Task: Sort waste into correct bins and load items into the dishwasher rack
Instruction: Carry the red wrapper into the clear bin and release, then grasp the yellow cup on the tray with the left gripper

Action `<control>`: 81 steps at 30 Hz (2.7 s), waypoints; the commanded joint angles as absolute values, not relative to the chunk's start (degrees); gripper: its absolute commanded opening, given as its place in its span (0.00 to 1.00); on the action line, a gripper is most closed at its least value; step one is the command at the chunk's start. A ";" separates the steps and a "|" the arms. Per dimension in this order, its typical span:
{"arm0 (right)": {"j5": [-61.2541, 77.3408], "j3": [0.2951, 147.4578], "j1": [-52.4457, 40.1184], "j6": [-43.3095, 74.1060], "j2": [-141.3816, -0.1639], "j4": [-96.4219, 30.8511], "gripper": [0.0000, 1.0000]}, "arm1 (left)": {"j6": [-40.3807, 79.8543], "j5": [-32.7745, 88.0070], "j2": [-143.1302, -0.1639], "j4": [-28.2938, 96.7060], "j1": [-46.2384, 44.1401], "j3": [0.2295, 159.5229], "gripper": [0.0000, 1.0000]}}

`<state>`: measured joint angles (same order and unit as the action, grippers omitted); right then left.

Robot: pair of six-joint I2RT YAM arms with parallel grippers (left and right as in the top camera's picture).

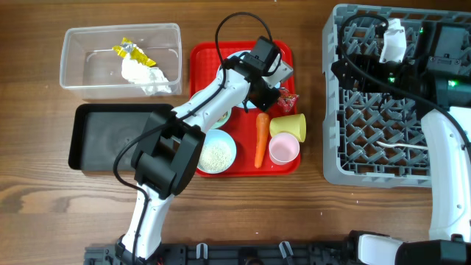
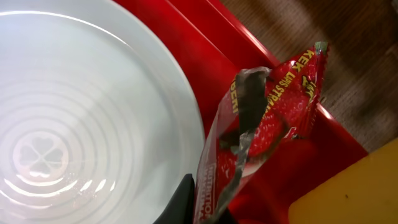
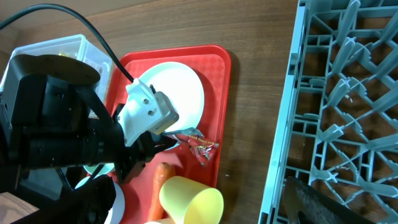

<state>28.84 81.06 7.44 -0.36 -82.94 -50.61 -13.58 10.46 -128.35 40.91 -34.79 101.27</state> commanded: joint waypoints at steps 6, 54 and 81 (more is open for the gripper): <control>28.23 82.00 7.68 -1.37 -82.32 -50.76 0.89 | 2.37 10.41 -115.48 40.56 -23.09 104.40 0.04; 13.13 82.08 13.06 12.51 -82.28 -47.13 0.89 | -2.13 3.51 -114.65 53.32 -46.44 104.14 0.81; 18.02 82.06 26.83 16.51 -82.30 -48.58 0.90 | -2.63 -1.69 -125.69 48.88 -47.79 104.16 0.71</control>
<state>16.93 81.06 26.72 17.72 -82.94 -48.40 -2.50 2.00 -124.40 48.34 -47.94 104.09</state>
